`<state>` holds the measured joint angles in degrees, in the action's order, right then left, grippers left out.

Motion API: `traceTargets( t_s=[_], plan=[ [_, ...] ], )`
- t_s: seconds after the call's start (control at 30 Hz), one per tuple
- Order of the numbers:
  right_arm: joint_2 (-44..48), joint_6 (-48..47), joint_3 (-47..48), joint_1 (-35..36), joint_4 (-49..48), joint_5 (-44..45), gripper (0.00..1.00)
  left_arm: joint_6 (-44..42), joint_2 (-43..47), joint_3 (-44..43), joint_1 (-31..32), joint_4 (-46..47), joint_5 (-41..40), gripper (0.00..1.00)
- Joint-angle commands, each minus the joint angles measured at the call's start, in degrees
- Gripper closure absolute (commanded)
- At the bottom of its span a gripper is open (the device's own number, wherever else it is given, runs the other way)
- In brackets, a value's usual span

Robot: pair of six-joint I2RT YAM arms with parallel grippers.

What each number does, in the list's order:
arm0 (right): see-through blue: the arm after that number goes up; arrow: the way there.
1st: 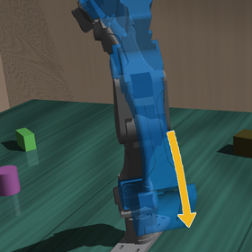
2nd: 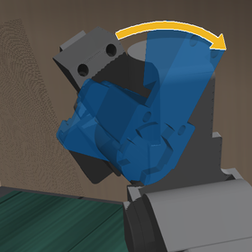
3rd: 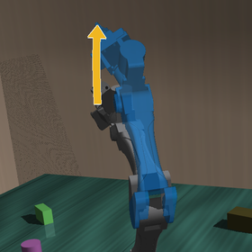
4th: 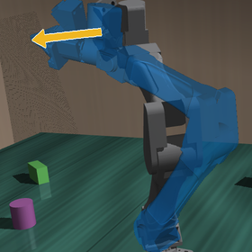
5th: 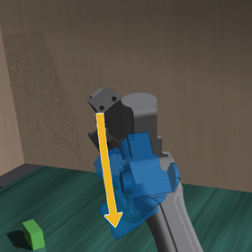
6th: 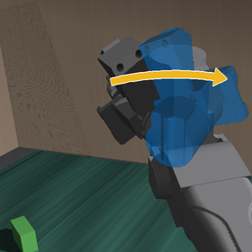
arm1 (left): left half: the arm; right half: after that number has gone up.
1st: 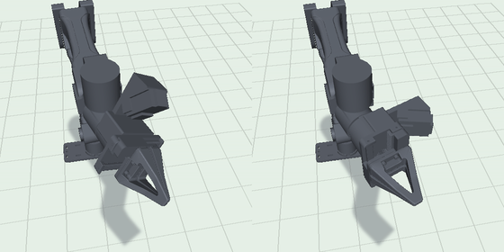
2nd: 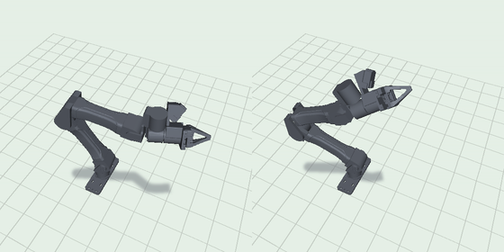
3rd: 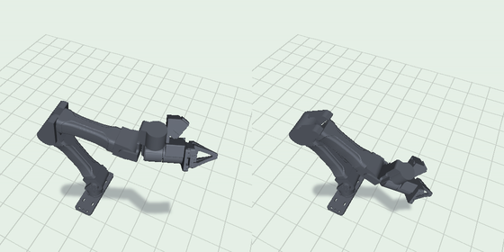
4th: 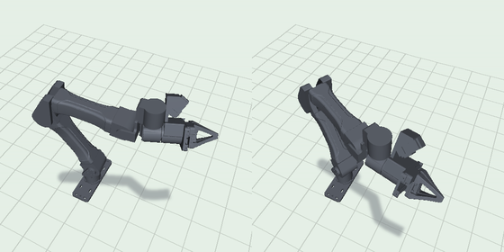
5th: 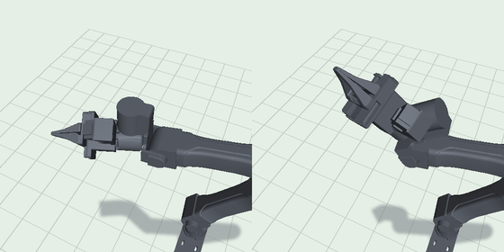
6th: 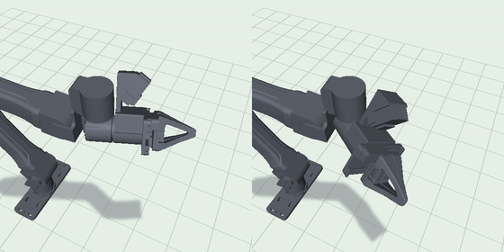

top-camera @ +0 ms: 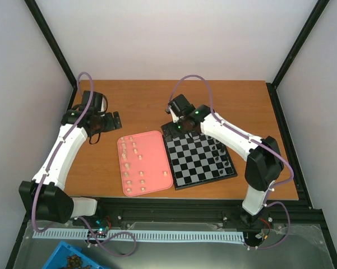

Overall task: Set up the chess pieces on the board
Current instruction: Pick up the chess piece from the storage box.

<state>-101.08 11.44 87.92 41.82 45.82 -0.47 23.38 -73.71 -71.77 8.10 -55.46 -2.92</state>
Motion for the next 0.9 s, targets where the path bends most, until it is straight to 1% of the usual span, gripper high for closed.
traceTargets(
  t_s=[0.0, 0.17, 0.27, 0.47, 0.57, 0.7, 0.87],
  plan=[
    [-2.16, -0.47, 1.75, 1.07, 2.74, 1.15, 0.0, 1.65, -2.12, -3.67, -0.08, -1.52, 2.74, 0.0],
    [-0.74, 0.08, 1.43, 1.07, 3.76, 4.96, 0.0, 2.93, -1.68, -4.67, -0.08, -2.28, 5.48, 0.0],
    [-0.34, -0.67, 1.23, 1.07, 4.02, 5.55, 0.0, 3.62, -0.74, -5.65, -0.09, -3.2, 4.85, 0.0],
    [0.43, -3.74, 0.53, 1.07, 3.8, 1.76, 0.0, 3.23, 0.65, -8.38, -0.06, -7.07, 3.01, 0.0],
    [-0.09, -4.4, 1.08, 1.07, 5.48, 1.54, 0.0, 2.85, 2.66, -6.18, -0.1, -7.19, 2.62, 0.0],
    [-0.7, -4.95, 2.0, 1.51, 6.87, -2.37, 0.0, 2.11, 3.24, -3.93, -0.1, -6.69, 2.88, 0.0],
    [-4.32, -6.36, 3.77, 6.21, 9.8, -3.65, 0.07, -0.52, 1.75, -5.3, -0.1, -8.41, 4.22, 0.0]
  ],
)
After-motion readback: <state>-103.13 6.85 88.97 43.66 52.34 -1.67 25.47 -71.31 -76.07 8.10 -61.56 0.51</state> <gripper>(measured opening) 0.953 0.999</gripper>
